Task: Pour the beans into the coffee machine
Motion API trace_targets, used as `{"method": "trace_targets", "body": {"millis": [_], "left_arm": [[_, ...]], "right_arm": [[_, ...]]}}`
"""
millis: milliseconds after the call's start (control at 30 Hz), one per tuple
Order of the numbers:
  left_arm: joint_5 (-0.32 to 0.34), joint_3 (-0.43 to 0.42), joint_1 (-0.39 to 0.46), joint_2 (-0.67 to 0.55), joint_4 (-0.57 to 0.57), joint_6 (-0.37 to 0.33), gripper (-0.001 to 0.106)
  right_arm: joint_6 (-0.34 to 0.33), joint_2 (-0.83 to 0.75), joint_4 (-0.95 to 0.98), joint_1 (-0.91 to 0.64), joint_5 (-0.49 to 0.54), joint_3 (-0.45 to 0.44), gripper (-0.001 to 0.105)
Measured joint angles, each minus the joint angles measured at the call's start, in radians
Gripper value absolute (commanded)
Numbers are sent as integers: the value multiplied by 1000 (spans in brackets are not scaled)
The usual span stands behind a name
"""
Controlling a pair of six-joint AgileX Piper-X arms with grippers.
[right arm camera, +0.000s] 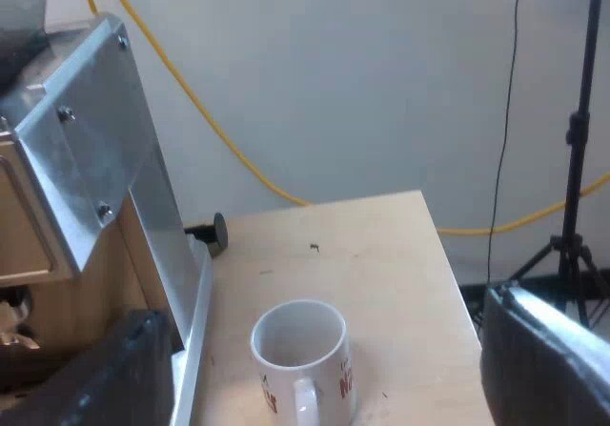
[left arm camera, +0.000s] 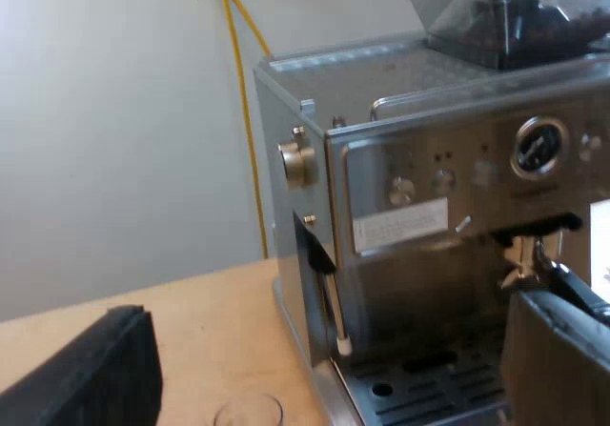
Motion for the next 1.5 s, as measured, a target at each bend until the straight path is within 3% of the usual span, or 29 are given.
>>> {"method": "trace_targets", "body": {"millis": [133, 700, 900, 1000, 1500], "left_arm": [[3, -10, 0, -3, 84, 0, 76], [2, -20, 0, -5, 187, -5, 76], [-73, -20, 0, -5, 192, -5, 76], [-148, -17, 0, -5, 199, -5, 76], [-169, 152, 0, -5, 202, -6, 76]], "right_arm": [[0, -59, 50, 0, -6, 0, 69], [0, -79, 164, 0, -51, 22, 69], [0, -79, 164, 0, -82, 69, 69], [0, -79, 149, 0, -114, 111, 69], [0, -78, 146, 0, -152, 255, 69]]}}
